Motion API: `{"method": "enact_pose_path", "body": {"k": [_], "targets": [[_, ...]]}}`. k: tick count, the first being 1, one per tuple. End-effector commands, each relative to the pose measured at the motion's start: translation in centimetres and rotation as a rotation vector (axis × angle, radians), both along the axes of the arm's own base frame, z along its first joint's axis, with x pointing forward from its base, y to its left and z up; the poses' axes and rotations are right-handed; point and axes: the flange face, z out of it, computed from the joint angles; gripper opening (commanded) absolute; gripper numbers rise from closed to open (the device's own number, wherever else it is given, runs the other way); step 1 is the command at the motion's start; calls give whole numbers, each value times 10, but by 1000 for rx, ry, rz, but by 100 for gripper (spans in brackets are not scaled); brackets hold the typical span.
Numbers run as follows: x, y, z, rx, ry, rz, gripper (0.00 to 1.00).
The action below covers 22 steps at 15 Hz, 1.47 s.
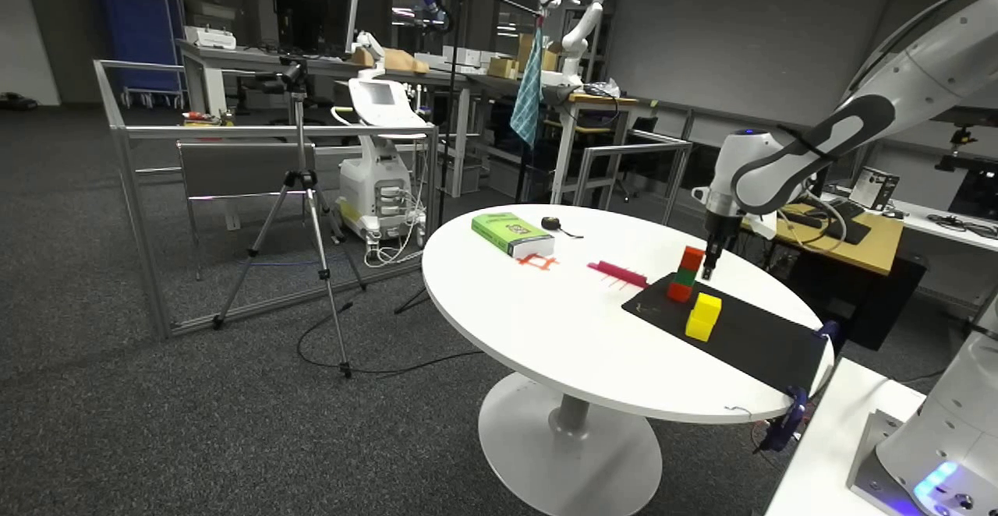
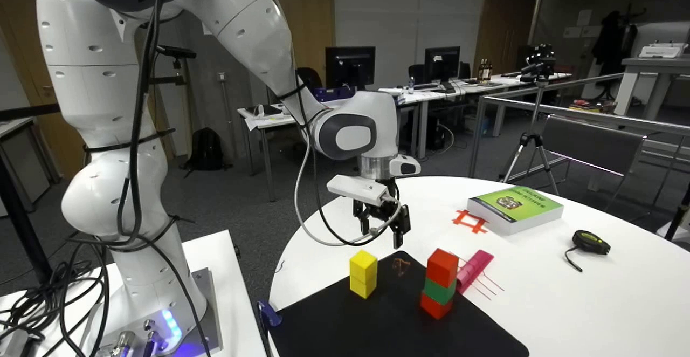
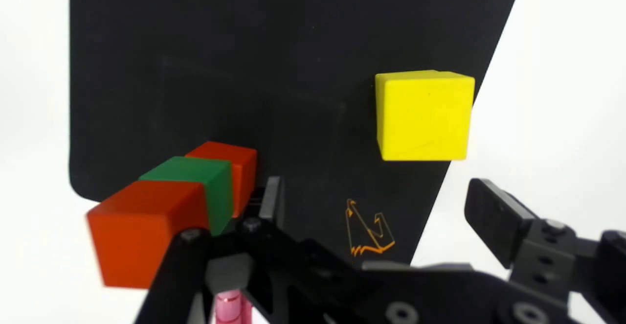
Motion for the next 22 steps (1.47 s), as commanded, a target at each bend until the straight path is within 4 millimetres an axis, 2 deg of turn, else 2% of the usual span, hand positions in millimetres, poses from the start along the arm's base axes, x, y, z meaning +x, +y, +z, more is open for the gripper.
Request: {"method": "enact_pose_path", "body": {"k": [1, 3, 5, 8, 12, 14, 18, 22], "targets": [[12, -30, 59, -18, -5, -61, 100], [23, -49, 79, -36, -13, -94, 100], [34, -70, 91, -78, -43, -95, 100], [49, -96, 90, -87, -64, -136, 100], [66, -125, 67, -62, -45, -175, 100], [71, -132, 52, -33, -28, -161, 100], [80, -133, 28, 20, 3, -41, 100], [85, -126, 15, 31, 24, 68, 100]]}}
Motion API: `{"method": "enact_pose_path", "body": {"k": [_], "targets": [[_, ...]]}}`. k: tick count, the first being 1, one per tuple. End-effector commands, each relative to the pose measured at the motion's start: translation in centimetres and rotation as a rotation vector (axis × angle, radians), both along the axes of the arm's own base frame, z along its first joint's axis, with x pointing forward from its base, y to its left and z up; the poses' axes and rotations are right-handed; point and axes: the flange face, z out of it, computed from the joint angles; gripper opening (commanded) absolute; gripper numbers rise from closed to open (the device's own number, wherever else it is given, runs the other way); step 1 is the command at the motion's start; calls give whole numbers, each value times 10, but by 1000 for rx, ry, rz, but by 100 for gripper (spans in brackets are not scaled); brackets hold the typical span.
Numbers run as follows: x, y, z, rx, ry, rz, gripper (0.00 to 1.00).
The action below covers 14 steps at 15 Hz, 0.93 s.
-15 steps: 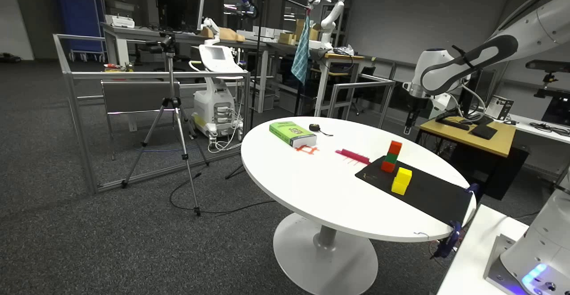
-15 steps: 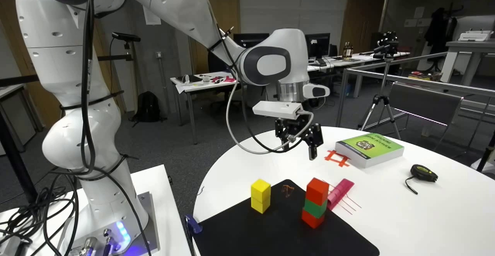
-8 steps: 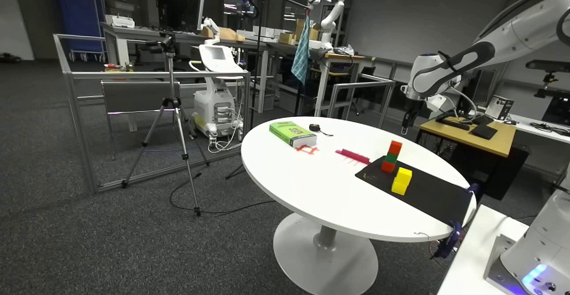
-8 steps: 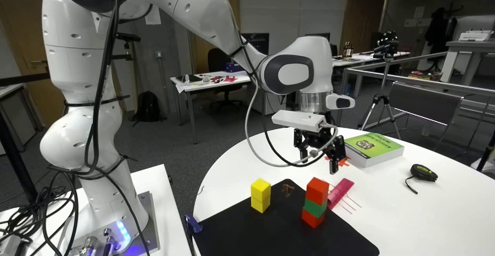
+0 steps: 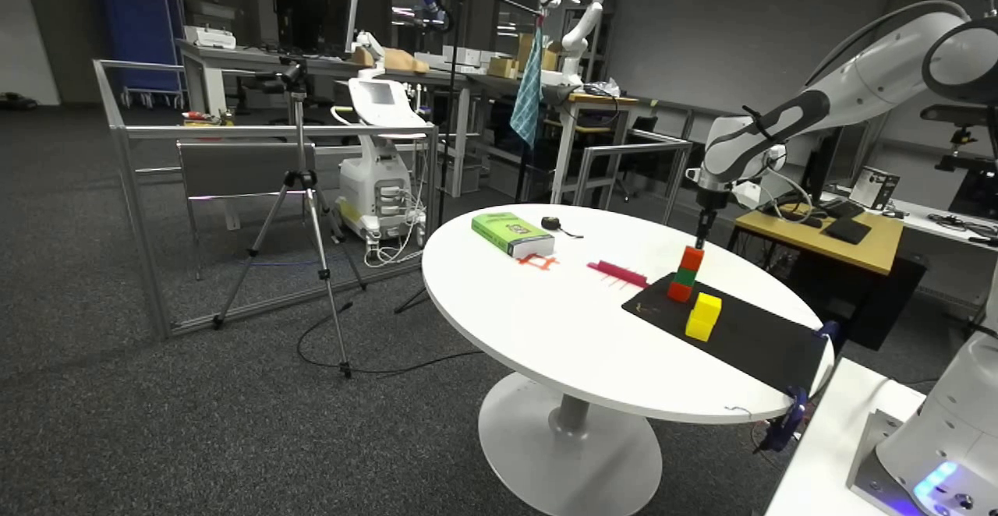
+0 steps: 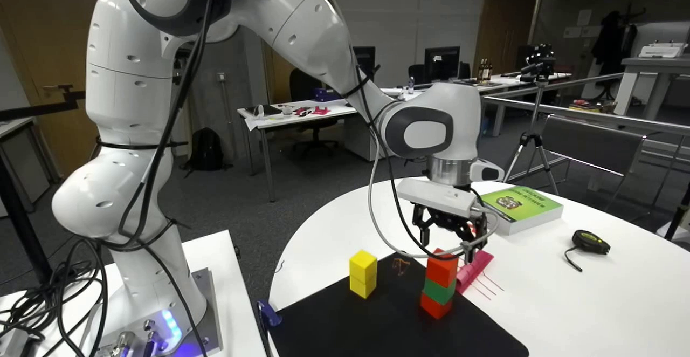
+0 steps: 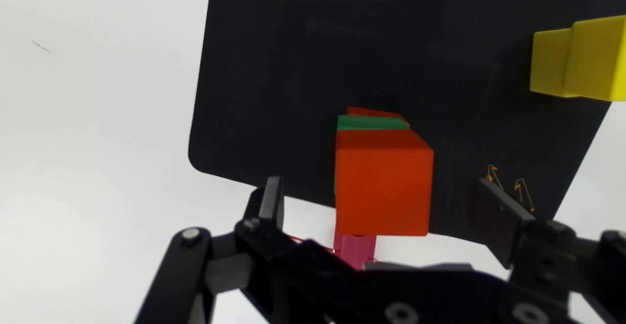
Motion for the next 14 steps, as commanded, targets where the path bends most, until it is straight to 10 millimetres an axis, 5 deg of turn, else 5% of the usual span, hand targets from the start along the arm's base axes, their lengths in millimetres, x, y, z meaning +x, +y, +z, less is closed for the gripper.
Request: {"method": "enact_pose_path", "body": {"k": [1, 14], "targets": [[8, 1, -3, 9, -3, 102, 100], [14, 11, -35, -21, -2, 134, 100]]}}
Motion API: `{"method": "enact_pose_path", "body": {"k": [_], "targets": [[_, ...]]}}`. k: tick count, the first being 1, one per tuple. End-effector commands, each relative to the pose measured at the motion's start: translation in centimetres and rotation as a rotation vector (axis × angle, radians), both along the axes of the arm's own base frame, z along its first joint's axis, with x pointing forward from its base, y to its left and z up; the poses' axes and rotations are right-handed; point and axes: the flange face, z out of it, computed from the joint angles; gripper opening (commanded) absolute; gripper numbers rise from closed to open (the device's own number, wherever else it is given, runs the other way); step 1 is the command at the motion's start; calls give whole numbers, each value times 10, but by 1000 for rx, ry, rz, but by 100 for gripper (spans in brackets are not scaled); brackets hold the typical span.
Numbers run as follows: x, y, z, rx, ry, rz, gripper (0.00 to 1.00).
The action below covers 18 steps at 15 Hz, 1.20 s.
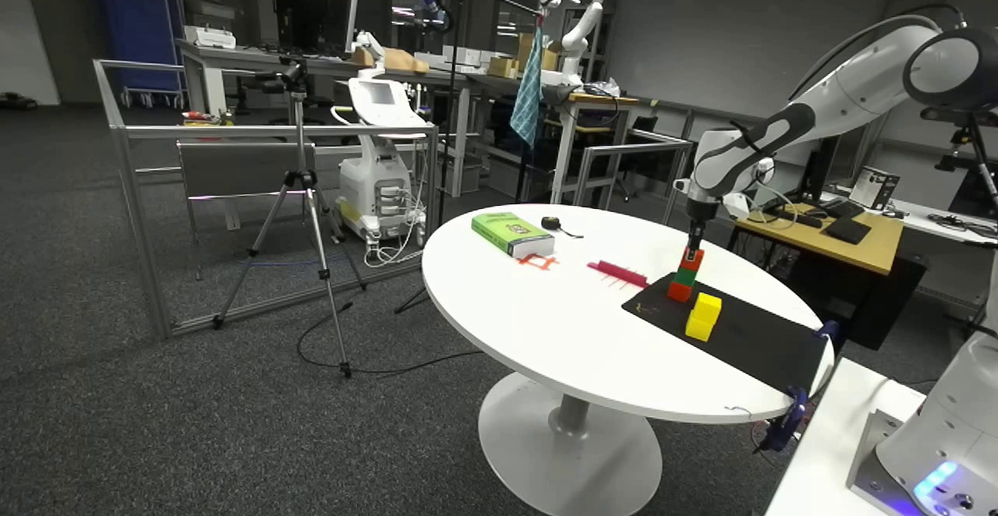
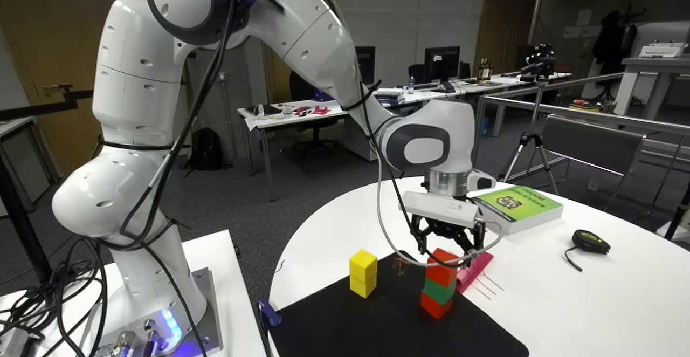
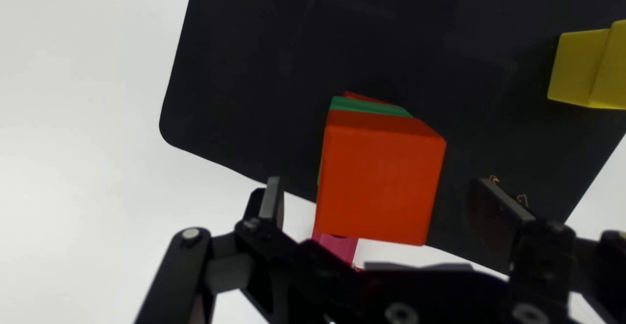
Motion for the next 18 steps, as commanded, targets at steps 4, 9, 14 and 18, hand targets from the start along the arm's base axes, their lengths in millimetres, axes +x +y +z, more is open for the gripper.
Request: {"method": "enact_pose_path", "body": {"k": [4, 9, 14, 18], "targets": [[1, -2, -5, -17, 0, -2, 60], [-10, -2, 16, -21, -25, -34, 31], [-44, -15, 52, -28, -18, -151, 31], [-85, -45, 66, -44, -33, -192, 31]]}}
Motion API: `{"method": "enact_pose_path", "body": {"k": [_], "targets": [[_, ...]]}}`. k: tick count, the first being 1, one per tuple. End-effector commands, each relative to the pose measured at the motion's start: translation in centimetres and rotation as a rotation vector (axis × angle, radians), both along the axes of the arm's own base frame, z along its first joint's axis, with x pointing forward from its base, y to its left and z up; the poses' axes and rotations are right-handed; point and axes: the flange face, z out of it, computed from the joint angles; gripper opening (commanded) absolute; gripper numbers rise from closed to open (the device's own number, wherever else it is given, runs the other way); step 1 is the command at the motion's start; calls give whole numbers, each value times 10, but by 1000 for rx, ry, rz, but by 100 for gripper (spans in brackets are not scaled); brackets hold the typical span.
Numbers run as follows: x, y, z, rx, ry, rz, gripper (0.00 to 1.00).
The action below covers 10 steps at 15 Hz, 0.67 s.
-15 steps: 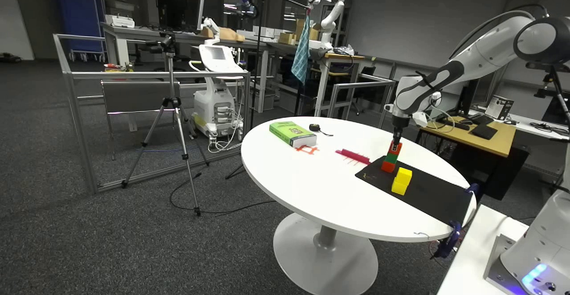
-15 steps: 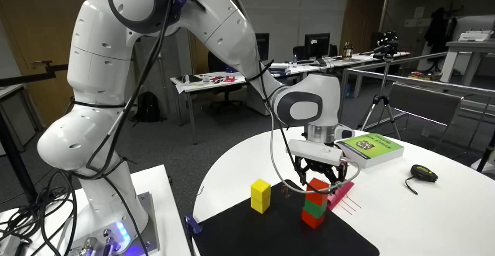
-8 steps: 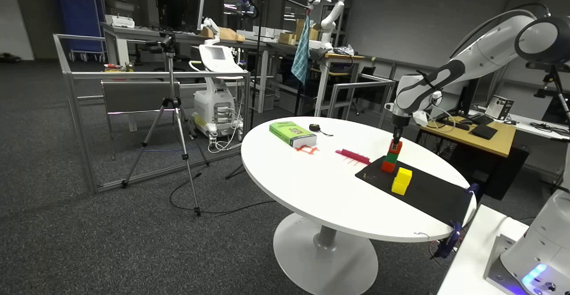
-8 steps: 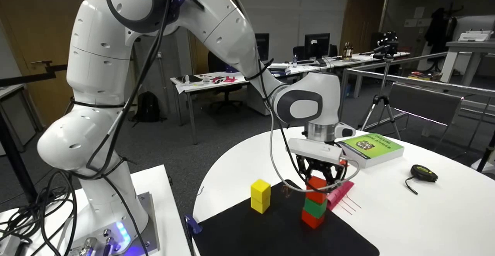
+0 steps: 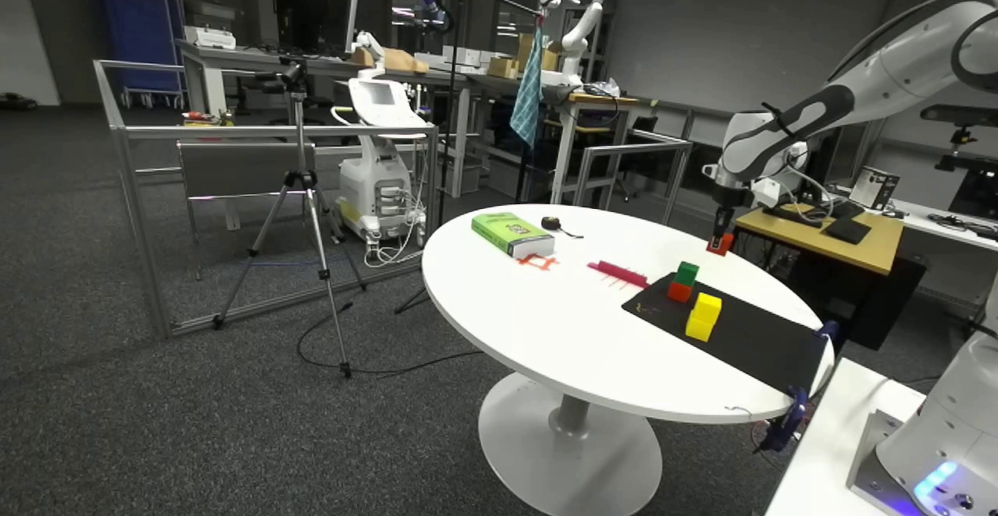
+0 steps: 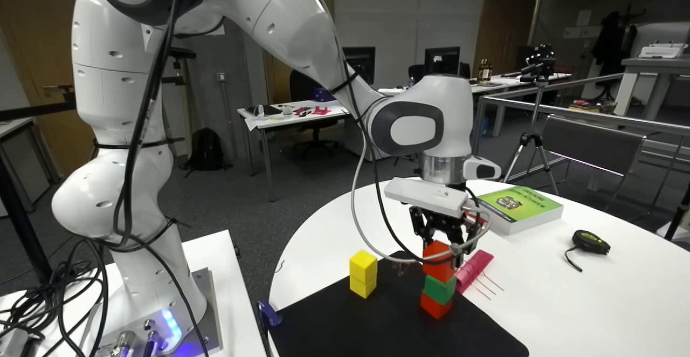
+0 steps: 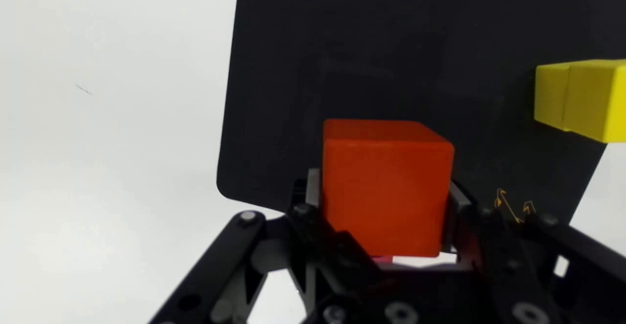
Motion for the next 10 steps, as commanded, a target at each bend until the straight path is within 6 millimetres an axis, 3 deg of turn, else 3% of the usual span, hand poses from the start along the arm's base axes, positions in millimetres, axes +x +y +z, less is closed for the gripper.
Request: {"method": "enact_pose_path", "body": {"k": [1, 3, 6, 9, 10], "targets": [[-50, -28, 17, -23, -10, -41, 31], [-70, -50, 16, -19, -1, -78, 31], [-88, -74, -3, -20, 15, -125, 31], [-84, -64, -32, -4, 39, -107, 31], [-86, -72, -20, -4, 36, -137, 56]]}}
